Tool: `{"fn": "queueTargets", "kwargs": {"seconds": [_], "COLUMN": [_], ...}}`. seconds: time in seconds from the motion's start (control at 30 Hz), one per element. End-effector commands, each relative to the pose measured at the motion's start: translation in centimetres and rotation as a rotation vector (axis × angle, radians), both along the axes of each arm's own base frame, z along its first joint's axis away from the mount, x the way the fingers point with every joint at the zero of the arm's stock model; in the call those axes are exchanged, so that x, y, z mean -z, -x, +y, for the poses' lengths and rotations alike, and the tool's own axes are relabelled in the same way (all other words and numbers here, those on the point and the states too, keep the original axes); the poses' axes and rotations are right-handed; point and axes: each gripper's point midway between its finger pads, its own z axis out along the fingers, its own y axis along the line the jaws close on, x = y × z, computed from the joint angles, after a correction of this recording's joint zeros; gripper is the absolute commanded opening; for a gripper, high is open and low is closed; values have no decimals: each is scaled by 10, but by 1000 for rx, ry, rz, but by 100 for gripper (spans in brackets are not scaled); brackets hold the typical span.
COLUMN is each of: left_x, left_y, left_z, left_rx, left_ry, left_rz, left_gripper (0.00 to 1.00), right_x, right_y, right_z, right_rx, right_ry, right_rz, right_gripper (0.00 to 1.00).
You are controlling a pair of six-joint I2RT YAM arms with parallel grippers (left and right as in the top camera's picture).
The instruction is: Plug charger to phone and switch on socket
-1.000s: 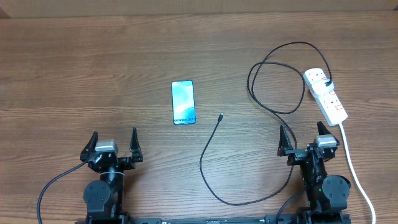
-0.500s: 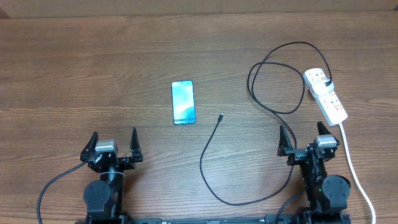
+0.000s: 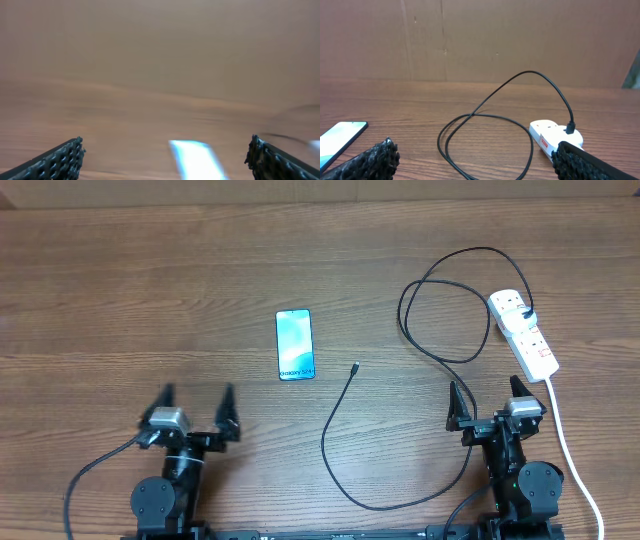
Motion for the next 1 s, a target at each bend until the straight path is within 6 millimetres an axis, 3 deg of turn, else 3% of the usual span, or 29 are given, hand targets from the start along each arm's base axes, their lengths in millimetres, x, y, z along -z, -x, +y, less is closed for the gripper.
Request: {"fn": "queueTargets", "kwargs": {"seconds": [0.0,0.1,0.17,0.23,0.37,0.47,0.6,0.67,0.73,0.8,0.97], "left_x": [-10,-29,-59,-106,-176,-213,-252,-272,-282,-279,-237], "left_y": [23,26,28,44,81,97,97,93,76,53,-9], "left_z": [-60,-60,-52,-43,-12,-10,-12,-24,-30,-30,-35], "left_rx": [389,422,419,444,374,309,207,209,214,198,197], "left_ry": [369,583,667,656,670,535,337,189,120,132,115], "left_rz": [94,96,-12,-234,-587,-670,-602,-529,-375,-186,355], "left_gripper": [99,99,100,100,99,100,100,100,100,100,100], "right_x": [1,1,1,1,1,1,1,1,1,1,1], "right_y": [0,0,0,0,0,0,0,0,0,0,0], "right_z": [-3,-3,-3,-3,-3,-3,-3,-3,-3,-3,-3], "right_rx": [13,13,13,13,13,13,13,13,13,13,13], "right_ry": [4,4,4,4,4,4,4,4,4,4,4], "right_rz": [-7,-7,-7,-7,-7,-7,-7,-7,-7,-7,-7], "right_gripper": [100,100,100,100,100,100,100,100,100,100,100]}}
